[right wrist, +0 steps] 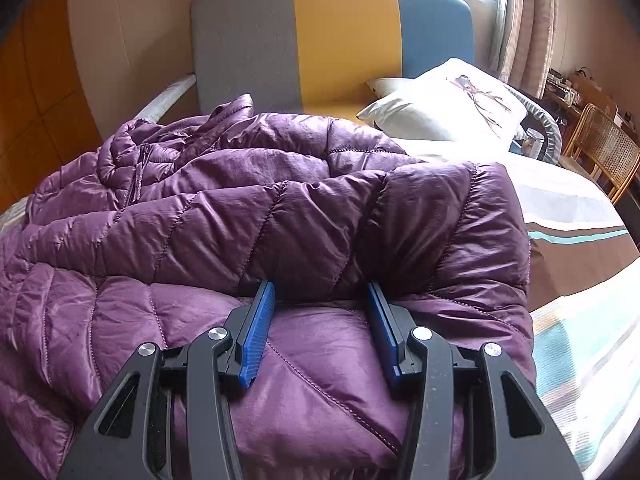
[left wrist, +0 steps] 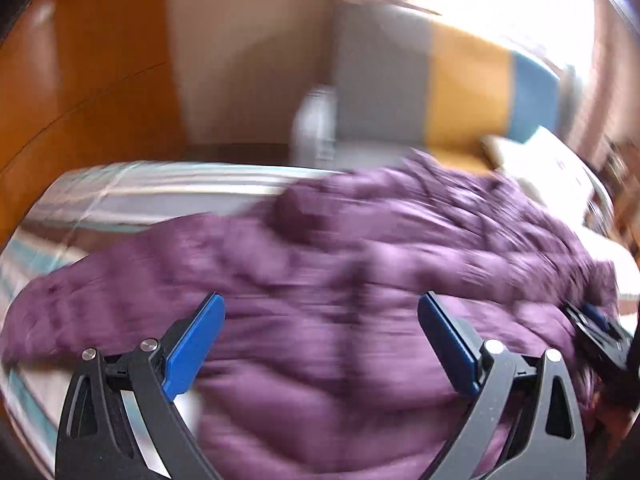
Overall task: Fold large clothes
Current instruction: 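Move the left gripper to the other sleeve cuff and grasp it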
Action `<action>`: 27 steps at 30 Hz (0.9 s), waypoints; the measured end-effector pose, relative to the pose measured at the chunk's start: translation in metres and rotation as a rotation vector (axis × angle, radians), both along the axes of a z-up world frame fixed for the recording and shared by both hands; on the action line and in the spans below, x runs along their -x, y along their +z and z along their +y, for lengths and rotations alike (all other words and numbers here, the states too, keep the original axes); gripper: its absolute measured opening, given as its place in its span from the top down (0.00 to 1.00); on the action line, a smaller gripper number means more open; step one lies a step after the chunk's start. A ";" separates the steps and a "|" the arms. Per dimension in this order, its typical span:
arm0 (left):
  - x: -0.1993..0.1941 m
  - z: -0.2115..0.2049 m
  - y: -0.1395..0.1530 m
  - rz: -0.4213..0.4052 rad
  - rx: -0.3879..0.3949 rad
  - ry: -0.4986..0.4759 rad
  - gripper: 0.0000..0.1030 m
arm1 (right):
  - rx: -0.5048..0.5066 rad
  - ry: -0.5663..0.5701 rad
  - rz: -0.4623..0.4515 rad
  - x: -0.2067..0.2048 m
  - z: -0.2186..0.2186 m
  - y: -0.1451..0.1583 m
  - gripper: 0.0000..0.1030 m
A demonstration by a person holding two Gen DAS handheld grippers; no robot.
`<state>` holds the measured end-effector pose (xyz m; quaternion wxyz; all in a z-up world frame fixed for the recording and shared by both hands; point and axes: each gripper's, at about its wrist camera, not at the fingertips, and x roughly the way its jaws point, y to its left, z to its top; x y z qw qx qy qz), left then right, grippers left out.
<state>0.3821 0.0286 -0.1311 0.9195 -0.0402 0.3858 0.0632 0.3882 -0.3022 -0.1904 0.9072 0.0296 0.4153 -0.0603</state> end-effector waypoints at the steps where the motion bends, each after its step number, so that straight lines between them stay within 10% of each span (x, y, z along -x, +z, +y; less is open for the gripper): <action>1: 0.007 0.032 0.003 -0.010 0.021 0.079 0.05 | 0.002 0.000 0.000 0.000 0.000 0.000 0.54; 9: 0.067 0.214 -0.013 0.019 0.082 0.572 0.03 | 0.014 0.000 -0.002 0.000 0.002 0.001 0.54; 14: 0.110 0.295 -0.042 0.059 0.265 0.851 0.05 | 0.014 0.000 -0.003 0.001 0.002 0.001 0.54; 21: 0.126 0.335 -0.078 0.004 0.501 0.977 0.08 | 0.021 -0.001 -0.005 0.002 0.003 0.001 0.54; 27: 0.118 0.350 -0.084 -0.090 0.512 1.005 0.30 | 0.028 -0.002 -0.006 0.003 0.004 0.002 0.54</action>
